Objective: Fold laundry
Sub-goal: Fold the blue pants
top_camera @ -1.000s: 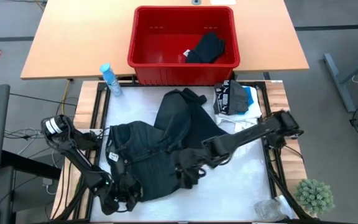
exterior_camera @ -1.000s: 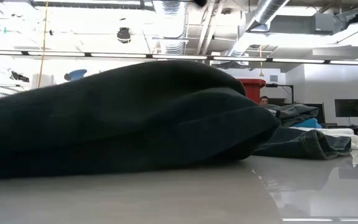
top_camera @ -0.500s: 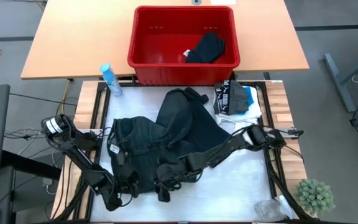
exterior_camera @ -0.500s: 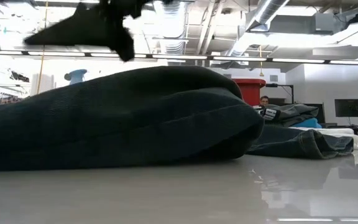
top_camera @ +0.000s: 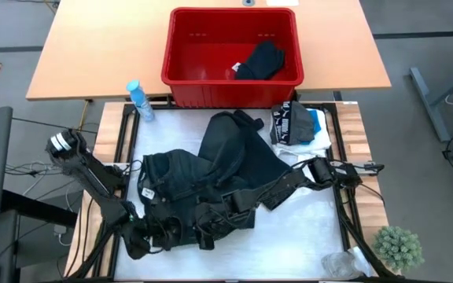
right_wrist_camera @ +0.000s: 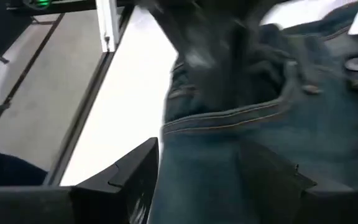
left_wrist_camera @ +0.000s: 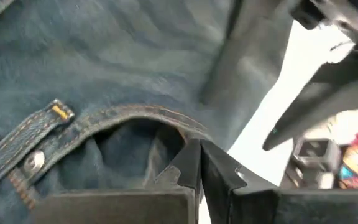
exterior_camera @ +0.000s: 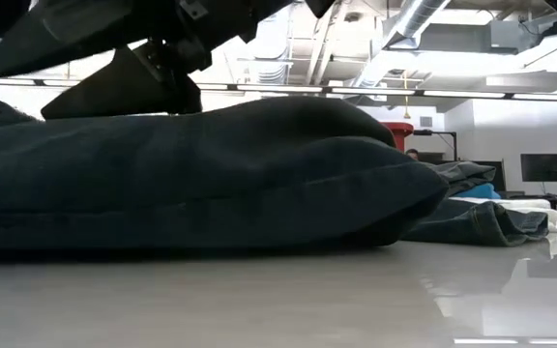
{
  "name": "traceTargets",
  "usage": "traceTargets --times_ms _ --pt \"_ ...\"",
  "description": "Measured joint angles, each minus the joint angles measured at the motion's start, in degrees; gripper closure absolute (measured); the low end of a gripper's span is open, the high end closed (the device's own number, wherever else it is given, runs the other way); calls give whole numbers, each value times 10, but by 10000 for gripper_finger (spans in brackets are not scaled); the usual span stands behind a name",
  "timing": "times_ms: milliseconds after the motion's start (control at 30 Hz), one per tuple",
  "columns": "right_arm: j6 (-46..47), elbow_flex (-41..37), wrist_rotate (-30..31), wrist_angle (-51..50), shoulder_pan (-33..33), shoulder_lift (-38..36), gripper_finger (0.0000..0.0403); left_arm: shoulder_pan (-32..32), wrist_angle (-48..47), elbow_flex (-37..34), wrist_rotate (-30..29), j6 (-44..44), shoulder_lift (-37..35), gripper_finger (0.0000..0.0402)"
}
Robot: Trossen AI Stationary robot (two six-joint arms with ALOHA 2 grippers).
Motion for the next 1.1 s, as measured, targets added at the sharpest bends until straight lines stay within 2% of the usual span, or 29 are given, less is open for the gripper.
traceTargets --times_ms 67,167,300,433,467,533,633,800,867,967,1033,1100 --pt "-18 0 0 8 -3 0 155 0 -6 0 18 1 -20 401" --pt "-35 0 0 32 -6 0 155 0 -7 0 7 3 -27 401" --pt "-21 0 -7 5 -11 0 155 3 -12 10 19 -33 -29 401" --pt "-14 0 -4 -38 -8 -11 155 -15 -87 55 -75 -16 -47 401" --pt "-10 -1 -4 -54 -5 -20 155 -11 -102 57 -83 -10 -45 401" --pt "-7 -1 -7 -108 -2 -54 155 10 -126 54 -72 4 -30 401" --pt "-7 1 1 -235 5 -111 155 31 -110 54 -55 30 -8 401" --pt "3 0 85 -436 35 -187 155 75 -9 54 -70 175 15 401" --pt "39 0 129 -510 52 -222 155 97 11 55 -40 231 29 401" --pt "139 -13 183 -613 73 -258 155 124 4 53 7 242 60 401" --pt "212 -40 188 -651 81 -268 155 133 7 53 31 245 76 401" --pt "263 -81 191 -649 88 -274 155 136 17 53 48 245 89 401"
